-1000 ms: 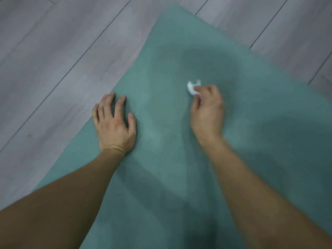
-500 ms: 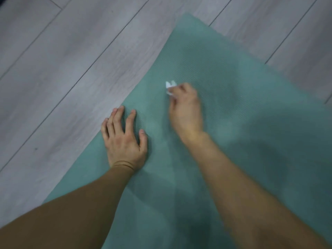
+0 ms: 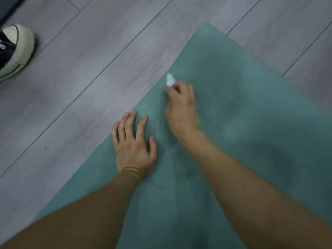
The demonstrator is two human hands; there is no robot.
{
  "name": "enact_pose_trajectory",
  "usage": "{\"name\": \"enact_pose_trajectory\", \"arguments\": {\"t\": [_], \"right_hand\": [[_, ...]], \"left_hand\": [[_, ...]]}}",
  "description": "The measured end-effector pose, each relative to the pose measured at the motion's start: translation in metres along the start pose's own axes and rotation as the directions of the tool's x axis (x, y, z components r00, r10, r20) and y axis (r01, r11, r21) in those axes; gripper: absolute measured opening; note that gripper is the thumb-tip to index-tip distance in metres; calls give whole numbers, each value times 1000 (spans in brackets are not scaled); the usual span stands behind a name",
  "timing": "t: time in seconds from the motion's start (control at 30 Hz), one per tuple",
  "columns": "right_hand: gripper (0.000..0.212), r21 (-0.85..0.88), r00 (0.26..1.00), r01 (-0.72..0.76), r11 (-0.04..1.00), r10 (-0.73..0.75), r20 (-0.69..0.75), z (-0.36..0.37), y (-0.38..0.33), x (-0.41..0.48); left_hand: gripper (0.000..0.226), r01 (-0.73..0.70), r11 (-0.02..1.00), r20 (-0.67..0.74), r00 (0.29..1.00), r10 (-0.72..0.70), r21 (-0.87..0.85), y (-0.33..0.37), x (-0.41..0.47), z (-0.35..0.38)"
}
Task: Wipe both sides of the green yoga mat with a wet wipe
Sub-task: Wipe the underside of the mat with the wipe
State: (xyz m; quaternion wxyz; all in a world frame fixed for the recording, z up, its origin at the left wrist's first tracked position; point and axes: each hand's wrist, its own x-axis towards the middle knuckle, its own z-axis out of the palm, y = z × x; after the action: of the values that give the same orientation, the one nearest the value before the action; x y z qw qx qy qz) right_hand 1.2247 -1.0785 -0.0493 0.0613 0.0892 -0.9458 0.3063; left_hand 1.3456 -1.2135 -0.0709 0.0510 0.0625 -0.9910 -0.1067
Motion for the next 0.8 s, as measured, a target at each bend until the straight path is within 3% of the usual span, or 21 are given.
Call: {"name": "enact_pose_trajectory", "arguments": {"t": [0.07,0.1,0.13,0.2,0.27,0.33,0.4,0.43,0.5,0.53,0.57,0.6,0.67,0.73,0.77,0.8], "right_hand": [[32,81,905,295,952,-306,295,7,-14,-17],[34,108,867,369,923,-384,316,0,-7,-6],[37,83,888,372,925,-380,260,-11,4,11],[36,-84,991,135,987,-135,6,-37,35,55],[33,-138,962,-179,974,143,-234,-58,59,85],[32,-77,939,-248,966,220,-265,-45,49,81],[39,-76,999,-4,997,1,-41,-12,15,44],[43,-63,975,193,979,-185,122,0,-5,20],[38,72,813,429,901,-420,404,7,-22,-9],[33,102,767,485,869,-478,428,-1,-19,-1],[30,65,795,492,868,-478,373,-9,-6,17],[28,-1,866,426,905,-407,291,-18,11,40],[29,-159,992,117,980,-106,74,-47,51,93],[32,-141,978,-158,977,135,-158,-69,77,126],[32,-124,958,-209,970,178,-223,-67,76,130],[35,-164,965,-213,963,181,-191,-57,63,122]], "left_hand": [[60,-1,1000,4,1000,1,-3,0,0,0],[60,-1,1000,7,1000,1,-5,0,0,0],[60,-2,1000,7,1000,3,-9,-1,0,0],[60,-3,1000,0,1000,3,-15,-1,0,1],[60,4,1000,2,1000,-4,-10,0,-1,0],[60,4,1000,5,1000,-4,-8,1,-1,-2],[60,1,1000,9,1000,-1,-2,1,0,-3],[60,4,1000,12,1000,-4,-1,1,0,-3],[60,6,1000,20,1000,-6,4,1,0,-3],[60,4,1000,18,1000,-4,8,1,0,-3],[60,1,1000,15,1000,-1,8,1,0,-3],[60,-1,1000,14,1000,1,3,1,0,-2],[59,-2,1000,6,1000,2,-4,0,0,-2],[59,-4,1000,1,1000,4,-3,1,0,-1],[59,-4,1000,0,1000,4,-4,1,0,-1],[59,-6,1000,-1,1000,6,-4,1,0,-1]]}}
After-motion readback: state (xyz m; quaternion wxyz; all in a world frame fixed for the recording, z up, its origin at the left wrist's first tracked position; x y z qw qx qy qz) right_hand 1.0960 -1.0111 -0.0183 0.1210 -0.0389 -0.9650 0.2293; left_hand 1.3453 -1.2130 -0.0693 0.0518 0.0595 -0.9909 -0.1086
